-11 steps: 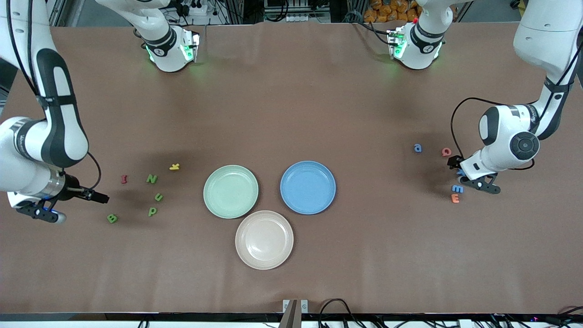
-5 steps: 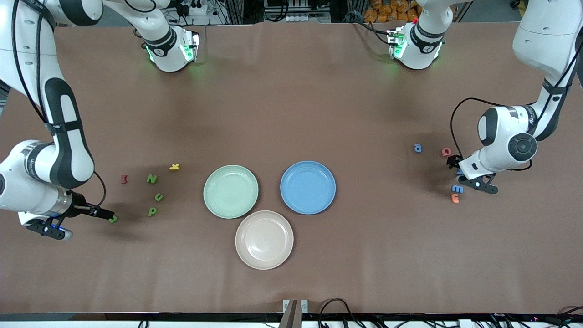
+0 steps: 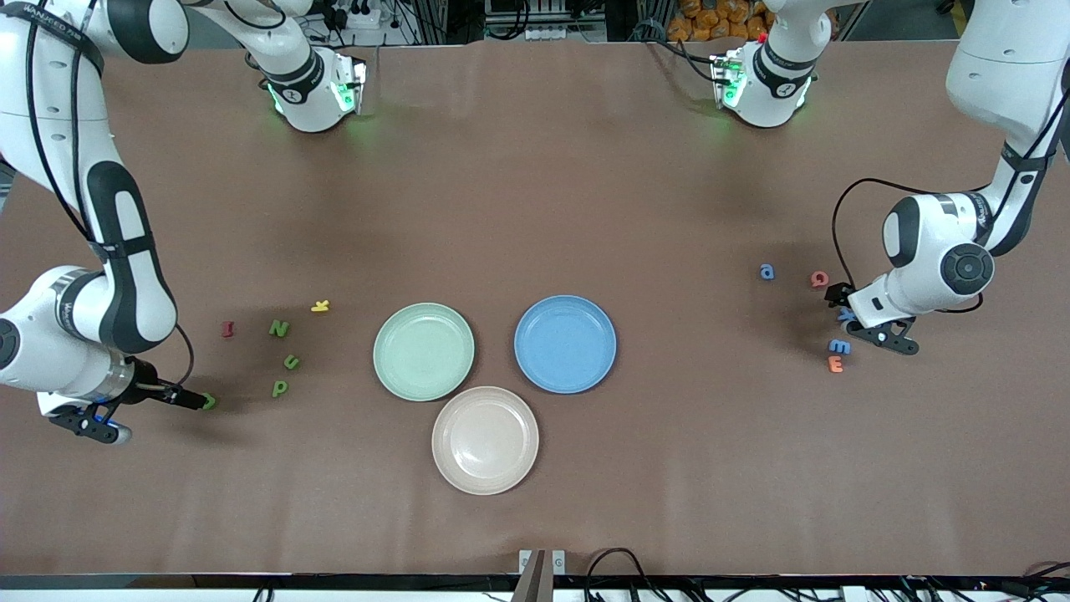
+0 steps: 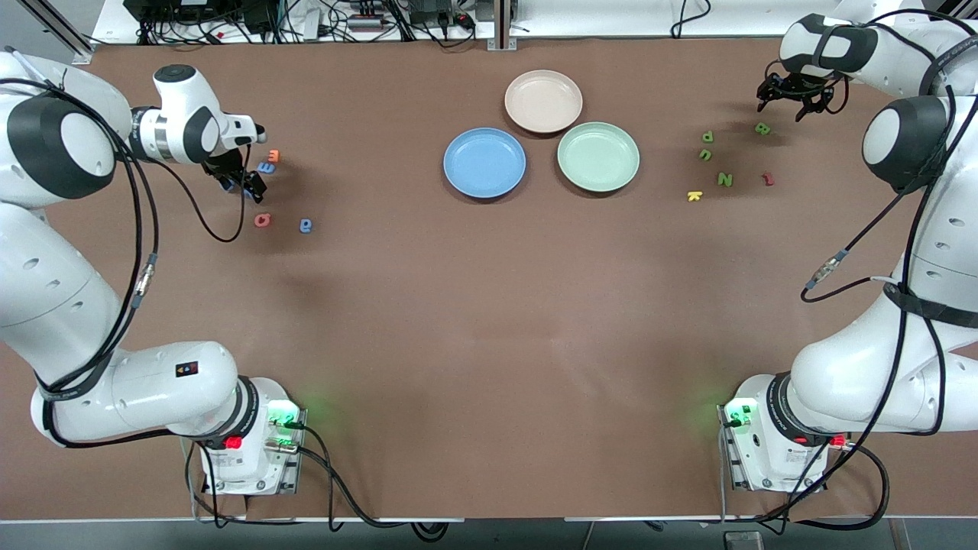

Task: Sort letters by color into matching plates
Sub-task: 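Grasp the blue x with the left gripper while the right gripper grasps green B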

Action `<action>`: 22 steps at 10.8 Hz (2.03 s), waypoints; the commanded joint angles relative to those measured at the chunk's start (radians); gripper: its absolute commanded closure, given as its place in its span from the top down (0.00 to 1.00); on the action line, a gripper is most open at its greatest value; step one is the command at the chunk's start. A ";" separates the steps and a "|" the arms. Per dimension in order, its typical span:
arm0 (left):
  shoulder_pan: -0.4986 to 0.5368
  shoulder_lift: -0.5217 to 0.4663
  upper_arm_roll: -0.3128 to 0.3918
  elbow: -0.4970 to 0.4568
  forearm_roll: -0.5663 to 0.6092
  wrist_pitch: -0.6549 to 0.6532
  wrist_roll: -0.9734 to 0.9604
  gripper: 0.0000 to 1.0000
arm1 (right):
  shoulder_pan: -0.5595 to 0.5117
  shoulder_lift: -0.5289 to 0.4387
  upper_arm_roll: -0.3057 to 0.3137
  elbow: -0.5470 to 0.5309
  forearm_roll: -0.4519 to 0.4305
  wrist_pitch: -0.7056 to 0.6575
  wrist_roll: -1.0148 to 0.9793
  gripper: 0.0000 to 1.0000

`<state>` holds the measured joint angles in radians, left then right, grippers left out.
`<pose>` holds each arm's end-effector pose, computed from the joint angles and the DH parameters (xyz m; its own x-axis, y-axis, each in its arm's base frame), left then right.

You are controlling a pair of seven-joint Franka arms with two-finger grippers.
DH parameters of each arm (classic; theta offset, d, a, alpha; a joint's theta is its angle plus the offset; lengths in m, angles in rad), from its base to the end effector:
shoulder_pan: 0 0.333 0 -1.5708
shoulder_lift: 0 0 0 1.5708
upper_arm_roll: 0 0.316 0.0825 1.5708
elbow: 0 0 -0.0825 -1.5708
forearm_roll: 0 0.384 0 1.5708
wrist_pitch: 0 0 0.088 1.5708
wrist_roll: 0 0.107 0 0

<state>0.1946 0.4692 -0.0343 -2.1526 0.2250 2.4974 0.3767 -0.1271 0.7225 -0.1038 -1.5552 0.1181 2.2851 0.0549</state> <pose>0.5460 0.0864 0.1682 0.9101 -0.3835 -0.1571 -0.3940 -0.9182 -0.0408 0.6899 -0.1483 0.2246 0.9438 -0.3303 0.0107 -0.3300 -0.9437 -0.0222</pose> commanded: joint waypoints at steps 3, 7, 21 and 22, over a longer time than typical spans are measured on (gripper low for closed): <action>0.000 -0.037 -0.007 -0.023 0.013 0.000 0.070 1.00 | -0.028 0.063 0.019 0.026 0.009 0.071 -0.017 1.00; -0.004 -0.037 -0.021 -0.023 0.013 -0.002 0.090 1.00 | -0.023 0.075 0.021 0.021 0.012 0.092 -0.013 1.00; 0.016 -0.026 -0.021 -0.024 -0.049 -0.002 0.100 0.00 | -0.040 0.043 0.059 -0.097 0.014 0.159 -0.013 0.61; 0.014 -0.026 -0.021 -0.021 -0.049 -0.002 0.097 0.00 | -0.043 0.037 0.065 -0.105 0.014 0.159 -0.015 0.52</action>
<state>0.2020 0.4470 -0.0508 -2.1656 0.1998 2.4928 0.4663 -0.1392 0.7885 -0.0728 -1.6017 0.1190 2.4320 0.0530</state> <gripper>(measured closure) 0.652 0.357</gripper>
